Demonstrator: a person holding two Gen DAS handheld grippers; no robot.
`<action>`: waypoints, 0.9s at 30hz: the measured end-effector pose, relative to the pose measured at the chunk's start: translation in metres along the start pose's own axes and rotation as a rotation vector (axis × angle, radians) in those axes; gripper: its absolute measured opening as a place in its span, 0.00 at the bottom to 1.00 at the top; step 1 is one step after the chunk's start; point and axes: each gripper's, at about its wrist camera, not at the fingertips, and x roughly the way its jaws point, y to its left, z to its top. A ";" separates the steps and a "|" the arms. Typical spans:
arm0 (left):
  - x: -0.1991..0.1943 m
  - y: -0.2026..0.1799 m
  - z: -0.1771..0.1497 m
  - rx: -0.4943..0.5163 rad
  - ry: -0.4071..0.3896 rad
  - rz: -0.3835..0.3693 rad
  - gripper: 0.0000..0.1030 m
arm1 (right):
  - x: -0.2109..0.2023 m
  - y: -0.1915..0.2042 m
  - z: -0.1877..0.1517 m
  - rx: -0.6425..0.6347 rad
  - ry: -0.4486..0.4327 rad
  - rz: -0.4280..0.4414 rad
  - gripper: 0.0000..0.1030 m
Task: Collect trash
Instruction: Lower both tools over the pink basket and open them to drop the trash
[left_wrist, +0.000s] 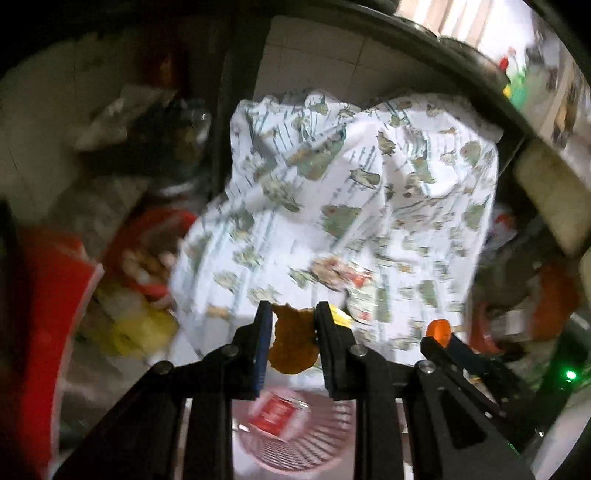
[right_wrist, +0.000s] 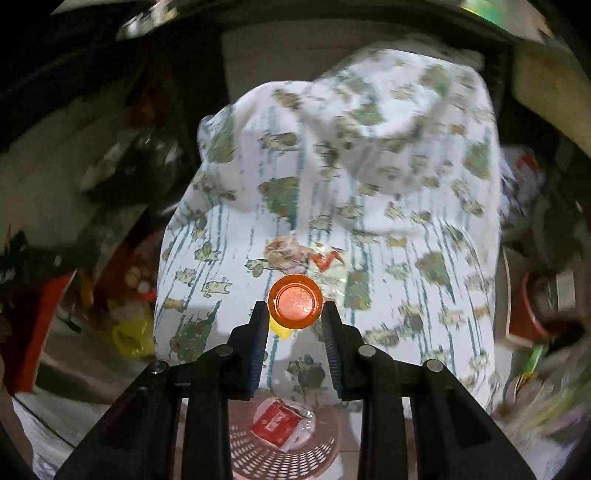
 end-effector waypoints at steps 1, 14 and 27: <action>-0.001 0.001 -0.005 -0.004 -0.017 0.012 0.21 | -0.004 -0.002 -0.005 0.017 -0.001 0.004 0.30; 0.098 0.015 -0.090 -0.027 0.203 0.063 0.21 | 0.060 -0.033 -0.069 0.145 0.237 0.079 0.30; 0.190 0.037 -0.159 -0.093 0.430 0.086 0.21 | 0.128 -0.054 -0.123 0.285 0.437 0.151 0.30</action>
